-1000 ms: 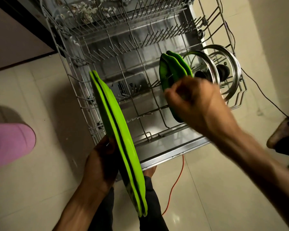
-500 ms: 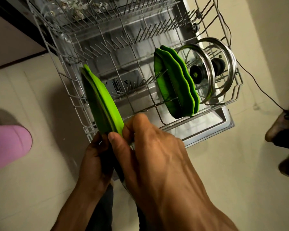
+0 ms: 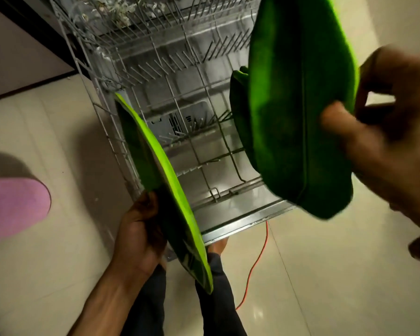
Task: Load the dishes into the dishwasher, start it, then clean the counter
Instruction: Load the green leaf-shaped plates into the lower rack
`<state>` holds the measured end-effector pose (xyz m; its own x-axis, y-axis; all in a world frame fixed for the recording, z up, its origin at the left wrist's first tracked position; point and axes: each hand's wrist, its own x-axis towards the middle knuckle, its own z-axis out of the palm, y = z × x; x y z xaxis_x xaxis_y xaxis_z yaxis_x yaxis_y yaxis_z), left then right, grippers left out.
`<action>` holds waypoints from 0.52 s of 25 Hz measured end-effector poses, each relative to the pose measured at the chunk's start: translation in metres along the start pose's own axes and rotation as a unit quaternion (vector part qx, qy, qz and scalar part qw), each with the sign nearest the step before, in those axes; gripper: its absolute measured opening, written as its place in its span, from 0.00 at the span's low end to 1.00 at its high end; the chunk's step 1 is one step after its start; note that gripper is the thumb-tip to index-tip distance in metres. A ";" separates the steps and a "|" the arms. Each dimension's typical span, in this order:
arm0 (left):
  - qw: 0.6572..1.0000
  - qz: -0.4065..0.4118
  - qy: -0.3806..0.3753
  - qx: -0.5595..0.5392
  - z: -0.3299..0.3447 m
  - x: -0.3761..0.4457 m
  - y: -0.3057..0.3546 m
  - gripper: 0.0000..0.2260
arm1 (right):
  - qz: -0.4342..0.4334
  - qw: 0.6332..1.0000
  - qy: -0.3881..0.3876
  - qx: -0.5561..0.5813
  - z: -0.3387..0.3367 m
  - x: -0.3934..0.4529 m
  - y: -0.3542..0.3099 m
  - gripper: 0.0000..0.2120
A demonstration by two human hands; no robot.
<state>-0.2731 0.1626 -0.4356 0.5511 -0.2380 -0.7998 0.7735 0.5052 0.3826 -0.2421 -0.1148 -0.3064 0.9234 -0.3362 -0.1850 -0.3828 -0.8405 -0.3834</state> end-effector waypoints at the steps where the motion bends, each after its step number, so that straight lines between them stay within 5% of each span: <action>1: 1.000 -0.004 0.000 -0.007 -0.001 0.001 -0.002 0.29 | -0.010 1.000 0.026 0.014 -0.005 0.006 -0.004 0.08; 13: 0.999 -0.035 0.010 -0.017 0.001 -0.002 -0.003 0.29 | -0.049 0.994 -0.046 -0.081 0.062 0.063 0.029 0.06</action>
<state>-0.2765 0.1605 -0.4344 0.4886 -0.2573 -0.8337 0.7990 0.5159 0.3090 -0.1964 -0.1347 -0.3852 0.9468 -0.2163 -0.2382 -0.2756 -0.9273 -0.2534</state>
